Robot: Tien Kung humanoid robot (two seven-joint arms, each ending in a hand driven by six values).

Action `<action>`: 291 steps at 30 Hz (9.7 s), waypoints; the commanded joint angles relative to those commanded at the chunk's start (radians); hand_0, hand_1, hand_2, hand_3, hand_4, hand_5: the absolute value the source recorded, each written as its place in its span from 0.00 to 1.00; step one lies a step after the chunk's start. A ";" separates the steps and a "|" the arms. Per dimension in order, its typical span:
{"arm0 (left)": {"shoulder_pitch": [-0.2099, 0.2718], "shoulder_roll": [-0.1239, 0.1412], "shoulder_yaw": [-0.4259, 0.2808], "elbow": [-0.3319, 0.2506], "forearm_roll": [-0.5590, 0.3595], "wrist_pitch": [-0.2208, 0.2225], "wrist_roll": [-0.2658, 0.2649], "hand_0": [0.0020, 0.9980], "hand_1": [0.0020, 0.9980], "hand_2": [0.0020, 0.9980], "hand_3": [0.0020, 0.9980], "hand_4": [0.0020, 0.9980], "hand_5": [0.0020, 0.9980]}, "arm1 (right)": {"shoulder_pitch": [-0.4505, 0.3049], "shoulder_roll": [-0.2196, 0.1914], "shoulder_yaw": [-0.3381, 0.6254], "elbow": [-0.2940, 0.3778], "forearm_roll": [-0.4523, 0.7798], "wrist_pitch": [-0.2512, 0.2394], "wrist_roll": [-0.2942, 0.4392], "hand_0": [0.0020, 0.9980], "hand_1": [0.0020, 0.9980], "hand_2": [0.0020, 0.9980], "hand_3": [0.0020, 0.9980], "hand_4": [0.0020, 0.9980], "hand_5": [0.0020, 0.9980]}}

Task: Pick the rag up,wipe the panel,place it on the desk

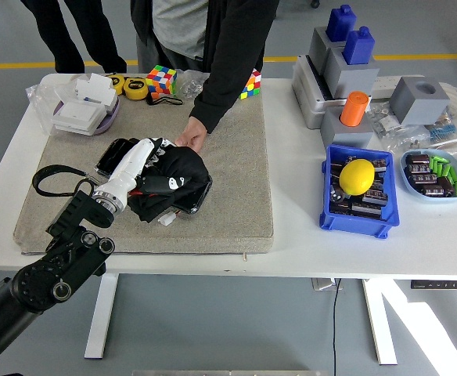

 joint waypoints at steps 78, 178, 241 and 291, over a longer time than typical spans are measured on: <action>-0.111 -0.019 -0.264 0.350 -0.011 0.147 -0.119 0.19 0.24 0.32 0.55 0.67 0.00 | -0.002 0.003 0.002 0.005 -0.004 0.003 0.015 0.56 0.57 0.50 0.52 0.89 0.40; -0.139 -0.004 -0.218 0.459 -0.076 0.247 -0.211 0.19 0.25 0.33 0.56 0.68 0.00 | -0.001 0.002 -0.010 0.018 0.001 0.013 0.027 0.56 0.57 0.50 0.52 0.89 0.39; -0.096 -0.017 0.185 0.152 -0.166 0.234 -0.166 0.19 0.25 0.33 0.56 0.68 0.00 | 0.000 -0.004 -0.015 0.024 -0.005 0.015 0.031 0.56 0.57 0.50 0.52 0.90 0.39; -0.107 0.023 -0.366 0.553 -0.112 0.274 -0.263 0.23 0.28 0.37 0.56 0.69 0.00 | -0.003 0.001 -0.002 0.030 -0.011 0.012 0.034 0.56 0.57 0.50 0.52 0.89 0.39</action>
